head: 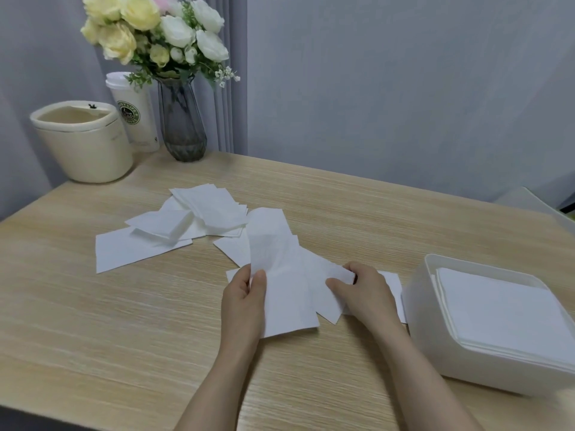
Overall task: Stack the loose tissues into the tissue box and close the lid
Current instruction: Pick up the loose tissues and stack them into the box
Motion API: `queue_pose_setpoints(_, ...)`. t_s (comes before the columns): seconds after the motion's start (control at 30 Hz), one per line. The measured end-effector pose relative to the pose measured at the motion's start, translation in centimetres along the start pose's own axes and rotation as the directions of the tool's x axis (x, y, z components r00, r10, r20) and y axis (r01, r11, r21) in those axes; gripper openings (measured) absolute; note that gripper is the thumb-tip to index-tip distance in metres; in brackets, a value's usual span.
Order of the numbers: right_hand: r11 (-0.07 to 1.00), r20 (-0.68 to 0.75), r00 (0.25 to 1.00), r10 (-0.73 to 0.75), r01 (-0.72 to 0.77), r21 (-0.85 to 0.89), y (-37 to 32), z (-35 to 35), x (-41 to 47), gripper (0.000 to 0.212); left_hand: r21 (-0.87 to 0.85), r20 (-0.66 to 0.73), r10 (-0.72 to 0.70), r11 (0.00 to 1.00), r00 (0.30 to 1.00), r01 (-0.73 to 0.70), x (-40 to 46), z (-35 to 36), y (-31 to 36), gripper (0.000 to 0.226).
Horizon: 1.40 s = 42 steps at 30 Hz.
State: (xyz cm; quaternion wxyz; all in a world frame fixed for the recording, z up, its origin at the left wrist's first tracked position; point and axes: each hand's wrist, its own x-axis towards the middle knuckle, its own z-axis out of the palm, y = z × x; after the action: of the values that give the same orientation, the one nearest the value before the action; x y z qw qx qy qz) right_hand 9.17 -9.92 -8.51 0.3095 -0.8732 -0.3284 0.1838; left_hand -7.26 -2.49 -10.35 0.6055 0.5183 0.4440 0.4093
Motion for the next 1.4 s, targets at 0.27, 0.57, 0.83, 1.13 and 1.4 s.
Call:
queue_pose_setpoints(0.27, 0.965, -0.057, 0.997, 0.045, -0.029, 0.261, 0.9, -0.9, -1.9, 0.019, -0.036, -0.008, -0.019, 0.999, 1.000, 0.019, 0.0, 0.0, 0.0, 0.029)
queue_pose_setpoints(0.57, 0.749, 0.025, 0.988, 0.150, -0.130, 0.650, 1.2, -1.3, -4.2, 0.008, -0.016, -0.027, -0.024, 1.000, 0.999, 0.024, 0.1, 0.0, -0.3, 0.028)
queue_pose_setpoints(0.83, 0.513, 0.179, 0.980, 0.087, -0.198, 0.835, -0.8, -0.2, -6.1, 0.008, -0.007, -0.017, -0.001, 1.000, 1.000, 0.001, 0.2, 0.0, -0.3, 0.026)
queue_pose_setpoints(1.13, 0.500, 0.235, 0.972, -0.021, -0.194, 0.844, -1.3, 2.1, -6.7, 0.013, -0.071, 0.035, -0.015, 0.997, 0.999, 0.018, 0.0, -0.2, -0.1, 0.022)
queue_pose_setpoints(1.4, 0.585, 0.235, 0.969, -0.070, -0.151, 0.797, -1.0, 3.2, -6.7, 0.020, -0.117, 0.074, -0.017, 0.993, 0.997, 0.025, -0.2, -0.1, 0.2, 0.024)
